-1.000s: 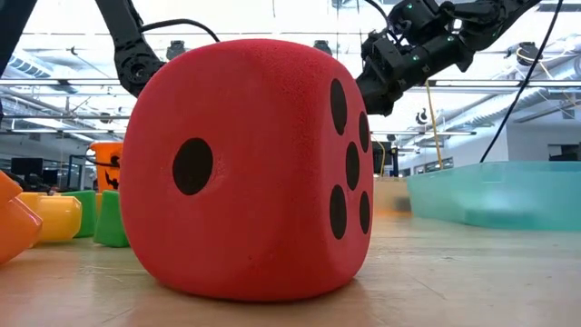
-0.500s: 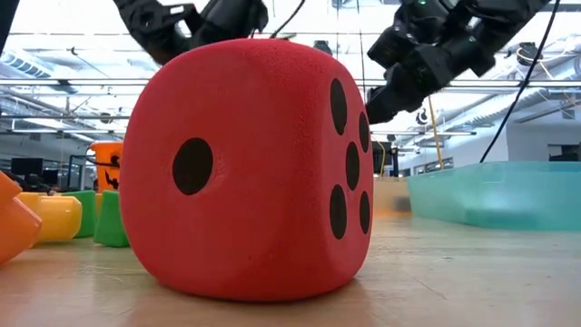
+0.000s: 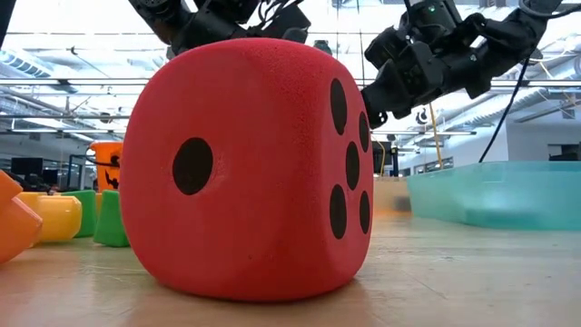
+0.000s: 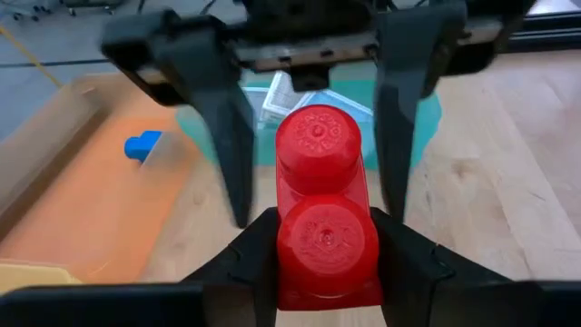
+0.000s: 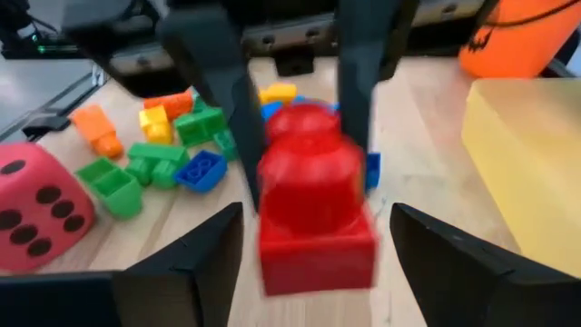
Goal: Pick & Place Toys
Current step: Put the red game piece into the orange bin
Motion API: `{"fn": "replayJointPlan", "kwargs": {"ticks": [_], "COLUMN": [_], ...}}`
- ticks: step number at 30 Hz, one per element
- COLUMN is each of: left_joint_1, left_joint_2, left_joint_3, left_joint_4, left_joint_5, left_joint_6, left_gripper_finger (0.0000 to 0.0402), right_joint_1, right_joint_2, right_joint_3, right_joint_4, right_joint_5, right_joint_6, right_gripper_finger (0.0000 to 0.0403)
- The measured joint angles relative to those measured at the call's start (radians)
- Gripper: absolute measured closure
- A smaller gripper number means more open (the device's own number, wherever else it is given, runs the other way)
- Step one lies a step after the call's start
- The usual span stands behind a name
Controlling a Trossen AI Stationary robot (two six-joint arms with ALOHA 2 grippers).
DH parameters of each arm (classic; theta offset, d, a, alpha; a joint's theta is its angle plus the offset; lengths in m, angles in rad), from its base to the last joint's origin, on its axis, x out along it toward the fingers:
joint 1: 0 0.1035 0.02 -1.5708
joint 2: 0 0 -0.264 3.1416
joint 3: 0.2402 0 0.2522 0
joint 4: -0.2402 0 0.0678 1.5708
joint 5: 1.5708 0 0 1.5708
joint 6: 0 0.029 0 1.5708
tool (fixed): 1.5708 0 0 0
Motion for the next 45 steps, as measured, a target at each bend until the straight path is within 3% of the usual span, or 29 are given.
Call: {"fn": "replayJointPlan", "kwargs": {"ticks": [12,17,24,30,37,45], "left_joint_1": [0.000,-0.001,-0.002,0.006,0.009,0.017], "left_joint_2": [0.000,0.000,-0.024,-0.063,-0.059,-0.059], "left_joint_3": [0.000,0.000,-0.001,-0.001,-0.001,-0.001], "left_joint_4": [-0.034,-0.035,-0.071,-0.128,-0.130,-0.133], "left_joint_5": [-0.003,-0.001,0.000,-0.001,-0.002,-0.044], "left_joint_6": [-0.026,-0.026,-0.033,-0.064,-0.099,-0.141], "left_gripper_finger": [0.0267,0.0257,0.0102,0.0028,0.0008,0.0007], "right_joint_1": [0.000,0.000,-0.023,-0.092,-0.267,-0.545], "right_joint_2": [-0.002,-0.003,-0.055,-0.183,-0.245,-0.114], "right_joint_3": [0.001,0.001,0.002,0.002,0.002,0.002], "right_joint_4": [0.009,-0.002,-0.088,-0.251,-0.324,-0.341], "right_joint_5": [-0.003,0.000,0.008,0.068,0.287,0.297], "right_joint_6": [-0.026,-0.043,-0.050,-0.051,-0.079,0.005], "right_gripper_finger": [0.0307,0.0308,0.0308,0.0308,0.0308,0.0305]}}
